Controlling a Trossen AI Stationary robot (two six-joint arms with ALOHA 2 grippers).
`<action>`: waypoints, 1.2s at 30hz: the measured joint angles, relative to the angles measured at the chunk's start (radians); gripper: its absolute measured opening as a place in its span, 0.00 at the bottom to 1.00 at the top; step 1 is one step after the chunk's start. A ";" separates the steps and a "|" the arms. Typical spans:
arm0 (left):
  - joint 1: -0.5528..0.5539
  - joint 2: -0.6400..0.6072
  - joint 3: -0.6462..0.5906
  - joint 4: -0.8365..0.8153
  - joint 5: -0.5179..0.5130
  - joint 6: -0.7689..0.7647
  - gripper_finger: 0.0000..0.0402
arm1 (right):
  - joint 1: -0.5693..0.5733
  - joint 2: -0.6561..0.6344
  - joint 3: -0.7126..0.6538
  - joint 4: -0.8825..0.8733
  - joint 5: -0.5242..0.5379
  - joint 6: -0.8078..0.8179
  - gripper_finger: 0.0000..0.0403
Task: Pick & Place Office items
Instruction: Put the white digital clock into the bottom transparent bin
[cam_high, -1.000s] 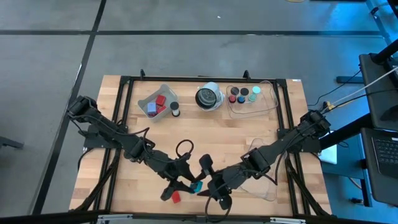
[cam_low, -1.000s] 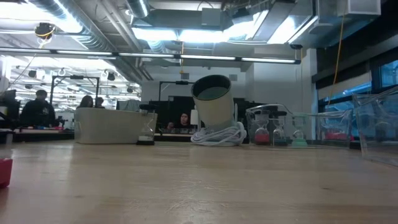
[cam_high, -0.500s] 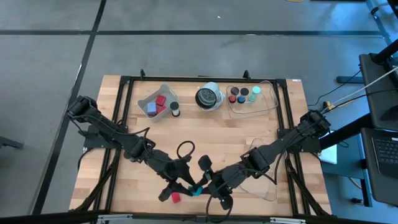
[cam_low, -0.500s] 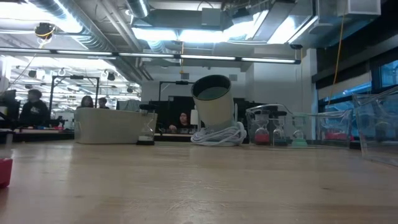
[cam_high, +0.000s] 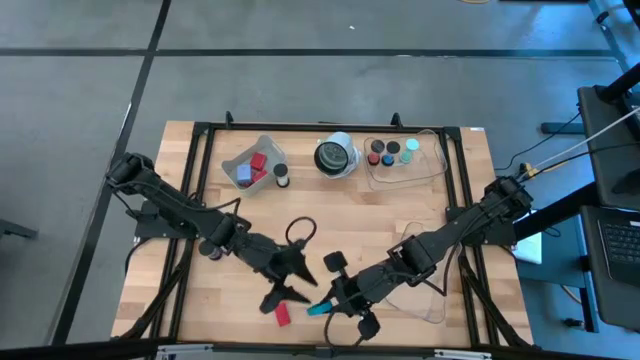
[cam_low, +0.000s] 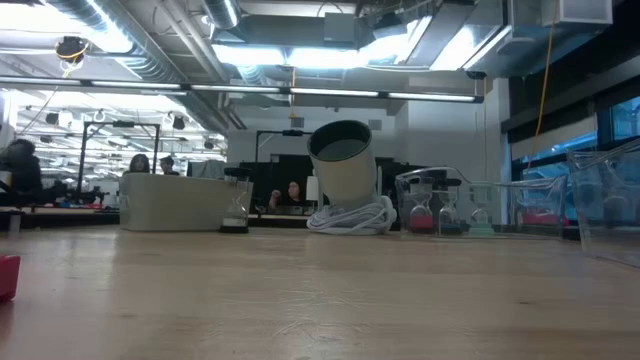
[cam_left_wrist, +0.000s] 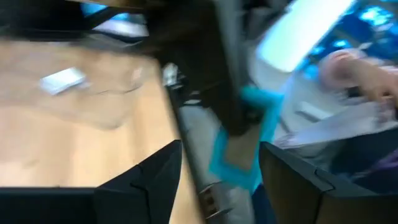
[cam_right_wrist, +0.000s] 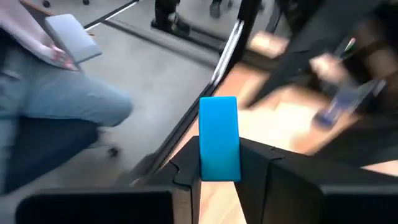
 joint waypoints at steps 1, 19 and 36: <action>0.010 -0.006 0.000 -0.032 -0.010 0.000 0.53 | 0.000 -0.005 0.000 -0.030 -0.007 0.054 0.16; 0.086 -0.028 0.000 -0.350 -0.214 -0.041 0.57 | 0.208 -0.095 0.000 -0.911 -0.043 1.086 0.16; 0.045 -0.028 0.000 -0.360 -0.216 -0.075 0.57 | 0.243 -0.110 -0.349 -0.889 -0.088 1.156 0.17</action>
